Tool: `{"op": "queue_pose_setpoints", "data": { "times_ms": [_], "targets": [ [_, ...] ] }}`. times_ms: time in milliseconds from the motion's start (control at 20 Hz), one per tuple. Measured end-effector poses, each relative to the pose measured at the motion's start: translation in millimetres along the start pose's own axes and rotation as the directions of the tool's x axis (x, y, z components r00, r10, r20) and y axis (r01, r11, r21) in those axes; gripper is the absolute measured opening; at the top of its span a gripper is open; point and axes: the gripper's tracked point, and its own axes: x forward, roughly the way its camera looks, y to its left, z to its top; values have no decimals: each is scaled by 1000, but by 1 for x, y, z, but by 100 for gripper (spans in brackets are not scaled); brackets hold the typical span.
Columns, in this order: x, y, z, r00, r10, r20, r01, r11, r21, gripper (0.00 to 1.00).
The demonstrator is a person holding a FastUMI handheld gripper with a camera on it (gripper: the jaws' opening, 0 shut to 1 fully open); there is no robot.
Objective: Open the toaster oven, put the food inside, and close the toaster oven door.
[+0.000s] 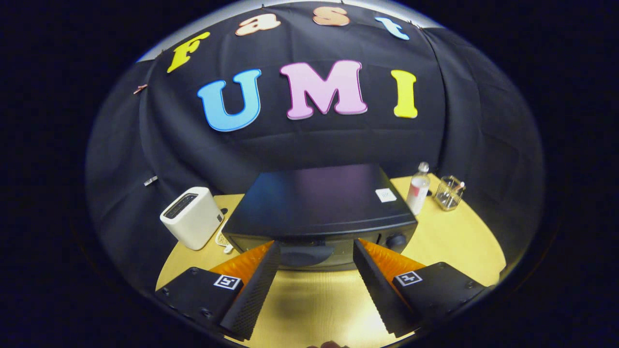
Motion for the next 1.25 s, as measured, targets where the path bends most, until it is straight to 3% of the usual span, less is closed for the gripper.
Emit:
{"op": "queue_pose_setpoints", "data": {
  "times_ms": [300, 500, 800, 1250],
  "targets": [
    [-73, -45, 82, 965, -26, 262, 46, 996, -70, 99],
    [-123, -76, 97, 926, -73, 371, 110, 991, -81, 99],
    [-147, -101, 79, 920, -132, 370, 158, 987, -41, 99],
    [-129, -95, 82, 931, -111, 347, 116, 993, 6, 99]
  ]
}}
